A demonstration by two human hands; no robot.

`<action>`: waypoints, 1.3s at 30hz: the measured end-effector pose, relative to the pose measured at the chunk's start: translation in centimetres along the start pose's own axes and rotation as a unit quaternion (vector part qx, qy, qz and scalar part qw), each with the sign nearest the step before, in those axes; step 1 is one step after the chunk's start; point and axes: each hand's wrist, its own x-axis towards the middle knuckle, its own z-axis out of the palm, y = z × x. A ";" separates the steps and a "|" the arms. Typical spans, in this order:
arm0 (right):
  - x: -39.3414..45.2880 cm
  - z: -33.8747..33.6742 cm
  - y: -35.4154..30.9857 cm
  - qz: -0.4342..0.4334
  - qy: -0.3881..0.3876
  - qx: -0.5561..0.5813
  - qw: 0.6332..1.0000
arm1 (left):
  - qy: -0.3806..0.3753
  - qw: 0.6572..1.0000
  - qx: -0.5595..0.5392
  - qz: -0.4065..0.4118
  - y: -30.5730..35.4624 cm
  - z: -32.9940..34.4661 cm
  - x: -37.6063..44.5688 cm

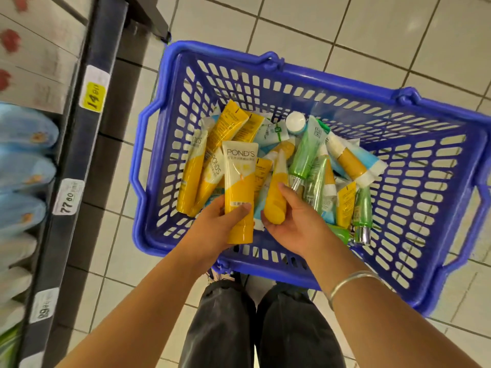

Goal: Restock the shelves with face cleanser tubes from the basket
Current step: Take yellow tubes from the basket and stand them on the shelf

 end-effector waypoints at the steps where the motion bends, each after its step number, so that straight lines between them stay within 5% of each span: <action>1: -1.3 -0.1 -0.1 0.004 -0.014 -0.005 1.000 | -0.007 1.000 -0.015 0.001 0.3 -0.1 -0.7; 8: -11.9 0.3 -1.1 -0.098 -0.071 -0.189 0.974 | -0.060 0.992 -0.102 0.048 5.3 -0.9 -8.3; 12: -18.9 3.6 -1.8 -0.160 -0.111 -0.189 0.963 | -0.075 0.984 -0.117 0.109 9.5 -1.5 -14.2; 23: -38.7 15.8 -2.3 -0.227 -0.255 -0.257 0.904 | 0.012 0.934 -0.205 0.293 17.7 -2.2 -34.3; 28: -46.7 19.8 0.8 -0.241 -0.335 -0.343 0.844 | 0.088 0.902 -0.238 0.350 17.1 -3.7 -44.2; 39: -61.8 25.1 14.6 -0.240 -0.487 -0.541 0.642 | 0.295 0.759 -0.348 0.465 7.7 -7.3 -65.4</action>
